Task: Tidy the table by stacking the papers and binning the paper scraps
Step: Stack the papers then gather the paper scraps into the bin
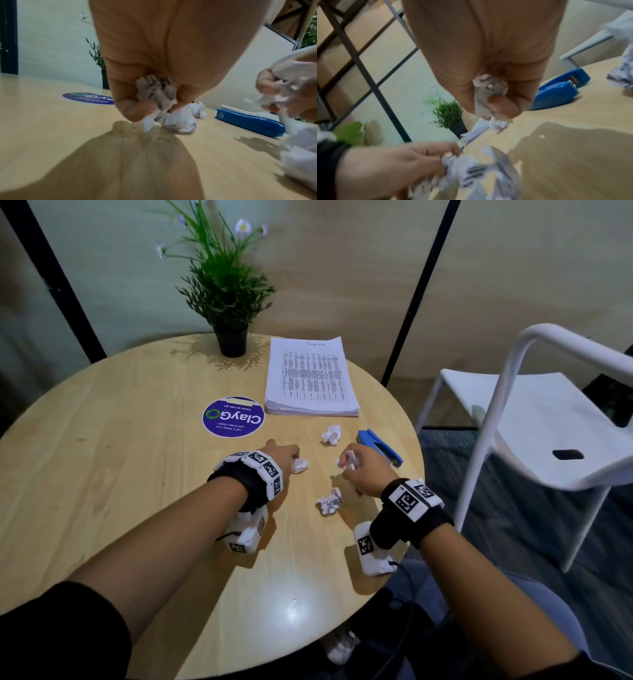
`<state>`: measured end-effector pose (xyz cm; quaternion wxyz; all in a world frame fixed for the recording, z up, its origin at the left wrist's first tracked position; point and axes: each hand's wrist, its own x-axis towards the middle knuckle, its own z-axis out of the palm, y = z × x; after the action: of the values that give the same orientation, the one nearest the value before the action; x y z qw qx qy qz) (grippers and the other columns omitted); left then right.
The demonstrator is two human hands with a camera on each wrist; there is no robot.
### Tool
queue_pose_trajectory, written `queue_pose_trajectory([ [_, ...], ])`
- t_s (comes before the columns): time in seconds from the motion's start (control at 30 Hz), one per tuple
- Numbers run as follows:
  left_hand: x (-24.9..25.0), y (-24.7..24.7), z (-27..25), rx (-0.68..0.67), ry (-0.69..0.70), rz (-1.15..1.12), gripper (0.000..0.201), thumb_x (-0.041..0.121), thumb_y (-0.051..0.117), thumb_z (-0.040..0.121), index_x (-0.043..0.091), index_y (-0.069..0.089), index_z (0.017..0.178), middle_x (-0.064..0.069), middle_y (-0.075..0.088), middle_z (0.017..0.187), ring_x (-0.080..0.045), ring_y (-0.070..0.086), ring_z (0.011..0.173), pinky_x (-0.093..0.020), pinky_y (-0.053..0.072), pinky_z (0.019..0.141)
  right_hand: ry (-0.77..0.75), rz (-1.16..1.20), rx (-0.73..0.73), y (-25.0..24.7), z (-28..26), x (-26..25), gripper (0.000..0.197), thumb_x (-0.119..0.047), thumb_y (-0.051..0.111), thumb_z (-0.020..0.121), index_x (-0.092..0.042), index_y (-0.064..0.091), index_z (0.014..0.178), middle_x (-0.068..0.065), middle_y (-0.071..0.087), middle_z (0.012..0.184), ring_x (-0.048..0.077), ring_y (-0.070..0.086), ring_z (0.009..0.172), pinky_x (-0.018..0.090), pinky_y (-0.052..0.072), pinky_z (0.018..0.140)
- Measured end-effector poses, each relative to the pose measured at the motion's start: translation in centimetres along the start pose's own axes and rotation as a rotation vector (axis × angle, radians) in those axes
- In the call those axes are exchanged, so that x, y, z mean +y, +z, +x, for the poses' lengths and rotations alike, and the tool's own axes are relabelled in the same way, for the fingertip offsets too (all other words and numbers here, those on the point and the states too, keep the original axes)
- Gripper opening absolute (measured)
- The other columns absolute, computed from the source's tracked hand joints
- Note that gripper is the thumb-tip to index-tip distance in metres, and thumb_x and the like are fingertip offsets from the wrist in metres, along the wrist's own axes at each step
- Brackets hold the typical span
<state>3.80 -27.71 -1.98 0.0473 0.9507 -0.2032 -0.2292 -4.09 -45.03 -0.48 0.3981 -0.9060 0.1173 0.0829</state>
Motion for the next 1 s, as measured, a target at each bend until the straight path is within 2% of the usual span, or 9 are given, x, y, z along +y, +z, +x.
queue_pose_trajectory([
  [0.17,0.0,-0.7,-0.6,-0.005,-0.051,0.027,0.029,0.016,0.042,0.096,0.010,0.051,0.122,-0.016,0.051,0.121,-0.035,0.052,0.104,-0.037,0.040,0.081,0.076,0.144,0.094,-3.9,-0.1,1.0,0.019,-0.002,0.050,0.088,-0.015,0.044,0.077,0.005,0.045,0.071,0.017,0.043,0.054,0.025,0.039,0.049],
  [0.27,0.1,0.0,-0.3,0.026,-0.103,-0.050,0.029,0.017,0.049,0.092,0.010,0.048,0.121,-0.017,0.050,0.120,-0.039,0.051,0.103,-0.042,0.049,0.086,0.169,0.156,0.201,-6.1,-0.1,2.2,0.010,-0.008,0.054,0.088,-0.010,0.048,0.095,0.006,0.046,0.087,0.016,0.042,0.057,0.024,0.037,0.048],
  [0.33,0.7,-0.1,-0.7,0.100,-0.086,-0.112,0.033,0.029,0.046,0.094,0.012,0.045,0.122,-0.017,0.045,0.128,-0.040,0.048,0.110,-0.044,0.046,0.091,0.222,0.100,0.271,-7.3,-0.2,3.3,0.018,-0.016,0.062,0.086,-0.010,0.052,0.100,0.003,0.048,0.086,0.017,0.044,0.059,0.024,0.038,0.047],
  [0.47,1.8,0.0,-0.8,0.105,-0.191,-0.313,0.081,0.071,0.045,0.079,0.015,0.038,0.137,-0.016,0.035,0.139,-0.038,0.047,0.121,-0.042,0.041,0.093,0.297,-0.159,0.230,-8.2,-0.6,5.3,0.034,-0.045,0.068,0.080,-0.020,0.046,0.071,-0.011,0.039,0.062,0.010,0.045,0.052,0.020,0.028,0.042],
  [0.57,2.5,-0.1,-1.2,0.098,-0.172,-0.306,0.099,0.081,0.049,0.067,0.017,0.034,0.140,-0.013,0.033,0.141,-0.037,0.046,0.124,-0.042,0.042,0.093,0.379,-0.206,0.213,-7.6,-0.7,6.3,0.045,-0.057,0.071,0.071,-0.022,0.043,0.074,-0.006,0.048,0.082,0.009,0.048,0.063,0.022,0.029,0.049],
  [0.7,4.0,0.2,-1.7,0.059,-0.130,-0.211,0.108,0.085,0.053,0.059,0.017,0.031,0.141,-0.013,0.032,0.143,-0.035,0.044,0.127,-0.044,0.041,0.095,0.435,-0.171,0.147,-6.1,-1.1,6.4,0.076,-0.051,0.081,0.062,-0.012,0.047,0.119,0.006,0.055,0.120,0.024,0.055,0.107,0.029,0.042,0.077],
  [0.83,5.4,1.3,-2.0,0.027,-0.102,-0.139,0.108,0.088,0.052,0.054,0.018,0.036,0.136,-0.013,0.038,0.138,-0.034,0.044,0.126,-0.047,0.040,0.097,0.447,-0.158,0.114,-4.9,-1.1,6.0,0.066,-0.043,0.079,0.069,-0.012,0.049,0.119,0.005,0.053,0.111,0.019,0.048,0.092,0.033,0.046,0.079],
  [0.93,6.0,2.1,-2.1,0.014,-0.064,-0.112,0.109,0.089,0.052,0.051,0.017,0.039,0.133,-0.011,0.045,0.133,-0.032,0.048,0.122,-0.047,0.045,0.097,0.458,-0.180,0.110,-4.4,-0.9,5.8,0.062,-0.038,0.076,0.071,-0.012,0.051,0.122,0.007,0.057,0.114,0.020,0.052,0.092,0.035,0.053,0.083],
  [1.0,6.3,2.4,-2.2,-0.001,-0.039,-0.115,0.104,0.086,0.055,0.051,0.017,0.041,0.128,-0.009,0.051,0.125,-0.030,0.053,0.115,-0.045,0.048,0.092,0.454,-0.163,0.117,-4.1,-0.8,5.6,0.059,-0.031,0.074,0.071,-0.012,0.053,0.122,0.006,0.057,0.105,0.021,0.054,0.091,0.034,0.054,0.081],
])
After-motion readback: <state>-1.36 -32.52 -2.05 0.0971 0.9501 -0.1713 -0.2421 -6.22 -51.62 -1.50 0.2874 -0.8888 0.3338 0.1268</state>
